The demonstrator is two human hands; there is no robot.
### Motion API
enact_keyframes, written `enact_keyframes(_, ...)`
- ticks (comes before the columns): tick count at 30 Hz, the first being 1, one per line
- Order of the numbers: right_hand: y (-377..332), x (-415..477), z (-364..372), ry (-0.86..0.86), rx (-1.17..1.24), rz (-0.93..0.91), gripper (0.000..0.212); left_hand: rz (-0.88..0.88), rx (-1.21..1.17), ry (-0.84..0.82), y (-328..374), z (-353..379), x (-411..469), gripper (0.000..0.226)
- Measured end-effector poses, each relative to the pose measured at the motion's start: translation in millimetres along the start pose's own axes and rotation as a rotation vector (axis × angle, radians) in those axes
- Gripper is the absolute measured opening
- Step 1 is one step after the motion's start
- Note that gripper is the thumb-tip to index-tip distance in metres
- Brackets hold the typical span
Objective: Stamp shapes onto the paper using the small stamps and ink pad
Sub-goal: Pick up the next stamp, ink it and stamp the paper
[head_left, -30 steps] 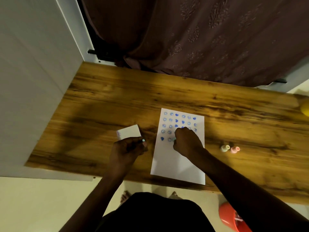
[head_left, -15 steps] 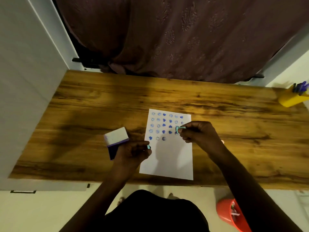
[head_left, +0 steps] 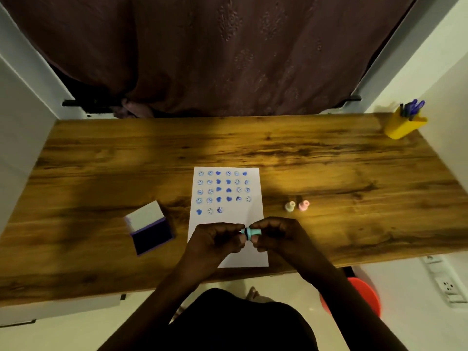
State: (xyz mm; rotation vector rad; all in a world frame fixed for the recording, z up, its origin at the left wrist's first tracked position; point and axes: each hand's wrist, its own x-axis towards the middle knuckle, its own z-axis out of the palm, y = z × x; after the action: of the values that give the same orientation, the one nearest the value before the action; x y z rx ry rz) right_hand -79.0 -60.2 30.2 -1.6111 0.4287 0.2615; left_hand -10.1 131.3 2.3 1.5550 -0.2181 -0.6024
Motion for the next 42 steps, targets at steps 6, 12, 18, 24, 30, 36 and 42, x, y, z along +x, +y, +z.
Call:
enact_keyframes(6,3,-6,-15,0.012,-0.022,-0.027,0.020,0.051,0.070,-0.040,-3,16,8,0.038)
enact_keyframes(12,9,-12,-31,-0.003,0.032,0.050,0.016,0.063,0.122,-0.073,-2,28,14,0.029)
enact_keyframes(18,15,-14,-44,0.032,0.033,0.084,0.020,0.097,0.181,-0.077,-5,47,18,0.035)
enact_keyframes(24,34,-1,-72,0.175,-0.238,0.001,0.016,-0.035,0.245,-0.065,-10,64,24,0.039)
enact_keyframes(30,58,25,-108,0.489,-0.754,-0.110,0.023,-0.091,0.311,0.006,-18,59,30,0.025)
enact_keyframes(36,73,40,-118,0.489,-0.907,-0.145,0.032,-0.096,0.274,0.081,-22,51,32,0.032)
enact_keyframes(42,72,49,-113,0.464,-0.902,-0.126,0.046,-0.113,0.263,0.098,-22,49,29,0.029)
